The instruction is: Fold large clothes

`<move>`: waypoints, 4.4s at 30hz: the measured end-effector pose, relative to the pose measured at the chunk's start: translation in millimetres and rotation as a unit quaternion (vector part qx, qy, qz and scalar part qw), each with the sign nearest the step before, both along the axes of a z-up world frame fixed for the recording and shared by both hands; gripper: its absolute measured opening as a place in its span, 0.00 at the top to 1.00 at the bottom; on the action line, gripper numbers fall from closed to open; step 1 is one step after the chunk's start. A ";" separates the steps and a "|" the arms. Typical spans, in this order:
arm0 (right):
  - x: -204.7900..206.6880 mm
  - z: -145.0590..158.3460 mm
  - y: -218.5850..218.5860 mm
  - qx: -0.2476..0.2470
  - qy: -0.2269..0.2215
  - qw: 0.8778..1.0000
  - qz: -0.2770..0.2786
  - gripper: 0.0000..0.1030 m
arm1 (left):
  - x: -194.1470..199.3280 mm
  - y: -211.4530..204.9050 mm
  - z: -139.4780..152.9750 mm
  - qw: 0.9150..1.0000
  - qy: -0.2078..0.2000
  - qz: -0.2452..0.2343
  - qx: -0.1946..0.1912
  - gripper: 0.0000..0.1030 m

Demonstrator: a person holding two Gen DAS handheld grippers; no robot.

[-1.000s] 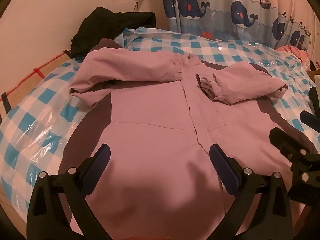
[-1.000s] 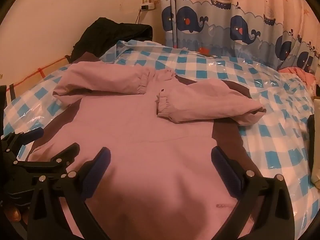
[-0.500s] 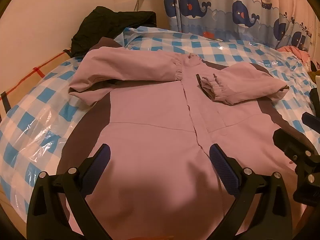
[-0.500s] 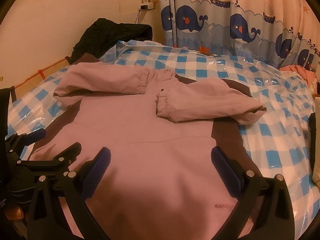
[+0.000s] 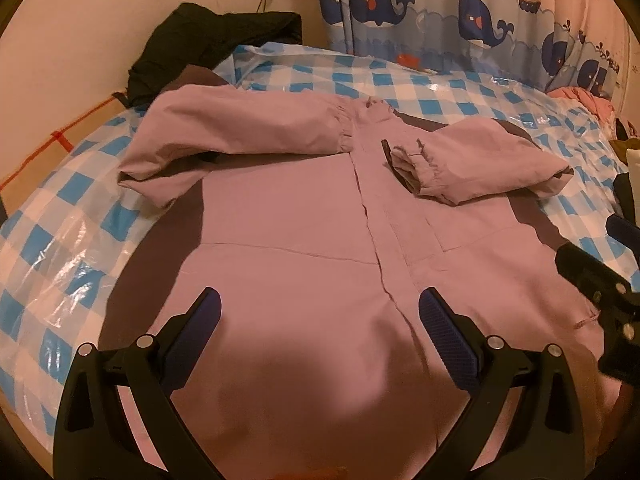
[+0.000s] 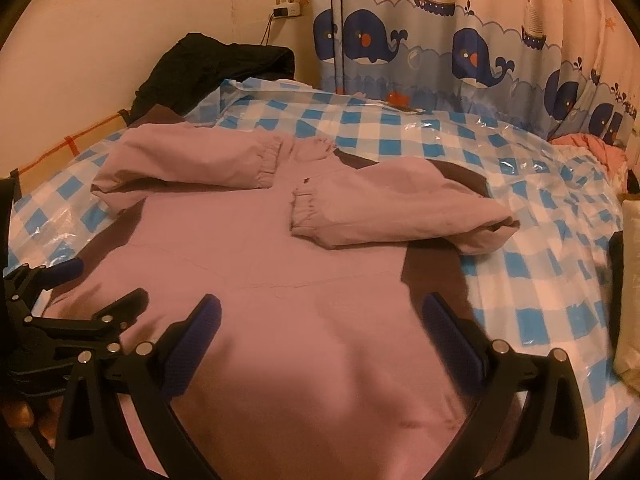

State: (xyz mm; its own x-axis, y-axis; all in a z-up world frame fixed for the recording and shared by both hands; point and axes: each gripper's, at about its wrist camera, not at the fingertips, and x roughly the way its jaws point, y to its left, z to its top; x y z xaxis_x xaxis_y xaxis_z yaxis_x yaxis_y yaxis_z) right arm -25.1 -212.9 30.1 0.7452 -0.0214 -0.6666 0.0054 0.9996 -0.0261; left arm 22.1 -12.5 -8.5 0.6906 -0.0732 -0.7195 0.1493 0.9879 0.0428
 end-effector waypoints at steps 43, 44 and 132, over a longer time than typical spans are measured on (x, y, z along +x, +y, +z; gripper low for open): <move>45.4 -2.5 3.1 -0.025 0.018 0.999 0.030 0.06 | 17.3 3.6 4.1 1.000 0.000 0.015 -0.004 0.07; 45.6 -2.8 3.0 -0.021 0.019 0.999 0.030 0.06 | 17.1 3.0 3.9 1.000 -0.001 0.014 -0.003 0.07; 96.7 -56.5 -312.4 0.177 0.083 0.962 -0.190 0.12 | 42.5 -3.3 27.5 0.995 -0.083 -0.030 0.048 0.07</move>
State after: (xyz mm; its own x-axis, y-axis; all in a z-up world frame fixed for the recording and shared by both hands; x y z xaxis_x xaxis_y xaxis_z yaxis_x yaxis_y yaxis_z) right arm 71.6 -525.3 -26.5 0.6116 -0.0207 -0.7909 0.3967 0.8730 0.2839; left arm 64.6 -15.8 19.0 0.7972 -0.0539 -0.6013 0.1910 0.9674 0.1664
